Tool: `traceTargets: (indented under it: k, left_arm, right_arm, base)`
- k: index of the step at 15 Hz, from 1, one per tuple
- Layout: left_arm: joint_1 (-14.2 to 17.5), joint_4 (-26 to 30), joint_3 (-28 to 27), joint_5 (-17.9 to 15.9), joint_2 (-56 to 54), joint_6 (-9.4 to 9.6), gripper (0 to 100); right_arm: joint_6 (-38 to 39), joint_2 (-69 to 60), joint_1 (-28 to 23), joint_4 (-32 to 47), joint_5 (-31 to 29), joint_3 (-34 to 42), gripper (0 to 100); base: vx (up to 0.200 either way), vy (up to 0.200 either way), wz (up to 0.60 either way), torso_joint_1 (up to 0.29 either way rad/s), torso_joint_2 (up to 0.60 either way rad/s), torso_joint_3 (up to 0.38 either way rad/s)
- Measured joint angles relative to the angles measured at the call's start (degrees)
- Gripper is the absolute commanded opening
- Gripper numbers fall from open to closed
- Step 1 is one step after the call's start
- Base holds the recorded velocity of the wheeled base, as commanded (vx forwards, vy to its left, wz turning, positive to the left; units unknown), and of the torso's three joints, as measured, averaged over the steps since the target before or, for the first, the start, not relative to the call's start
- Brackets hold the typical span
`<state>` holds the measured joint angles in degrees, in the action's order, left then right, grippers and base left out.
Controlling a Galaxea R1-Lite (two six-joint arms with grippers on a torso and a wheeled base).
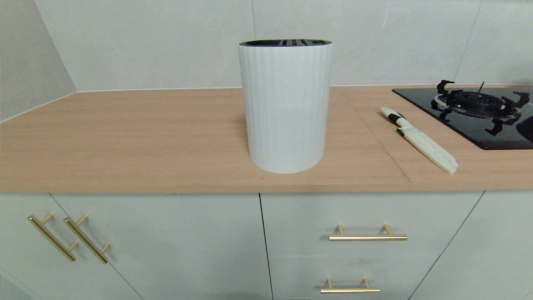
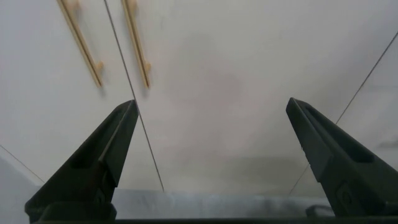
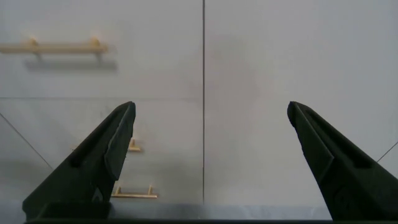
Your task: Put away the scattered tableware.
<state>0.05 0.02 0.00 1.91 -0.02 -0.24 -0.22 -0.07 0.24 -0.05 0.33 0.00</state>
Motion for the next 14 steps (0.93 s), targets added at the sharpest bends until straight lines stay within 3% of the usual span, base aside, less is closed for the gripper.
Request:
traceTargets:
  k: [14]
  left_arm:
    - [0.00,0.00,0.00,0.00,0.00,0.00,100]
  right_arm:
    - [0.00,0.00,-0.02,-0.02,-0.01,0.00,100]
  base:
    - [0.000,0.000,0.00,0.196,-0.48,-0.290]
